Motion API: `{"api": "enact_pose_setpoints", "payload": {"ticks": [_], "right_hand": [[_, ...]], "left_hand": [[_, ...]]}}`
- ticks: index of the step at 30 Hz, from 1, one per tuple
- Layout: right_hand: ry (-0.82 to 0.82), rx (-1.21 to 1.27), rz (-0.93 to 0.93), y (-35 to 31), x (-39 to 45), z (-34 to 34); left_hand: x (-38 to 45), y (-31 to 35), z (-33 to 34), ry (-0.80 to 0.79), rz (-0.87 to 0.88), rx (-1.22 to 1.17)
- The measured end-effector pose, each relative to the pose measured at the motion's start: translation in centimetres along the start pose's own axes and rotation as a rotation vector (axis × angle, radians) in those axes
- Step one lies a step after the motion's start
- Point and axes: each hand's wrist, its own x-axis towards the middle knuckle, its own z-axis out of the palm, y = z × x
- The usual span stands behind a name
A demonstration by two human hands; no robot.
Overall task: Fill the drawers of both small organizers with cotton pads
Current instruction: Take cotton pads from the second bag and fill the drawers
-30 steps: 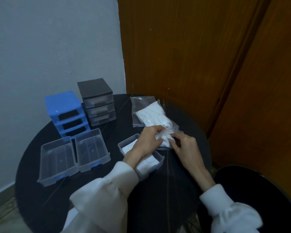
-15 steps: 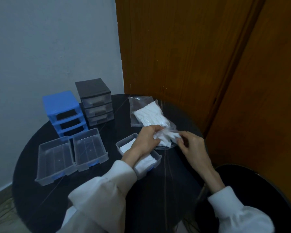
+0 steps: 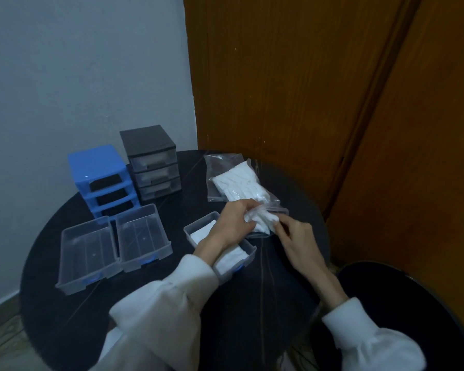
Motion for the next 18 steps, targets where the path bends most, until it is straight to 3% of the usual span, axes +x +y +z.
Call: {"api": "enact_pose_setpoints", "payload": {"ticks": [11,18], "right_hand": [[-0.068,0.004,0.009,0.14,-0.16,0.00],[0.121,-0.002,0.056,-0.11,-0.19,0.76]], "left_hand": [[-0.06,0.44,0.19,0.002,-0.053,-0.099],[-0.12,0.25,0.38,0.015,-0.032,-0.023]]}}
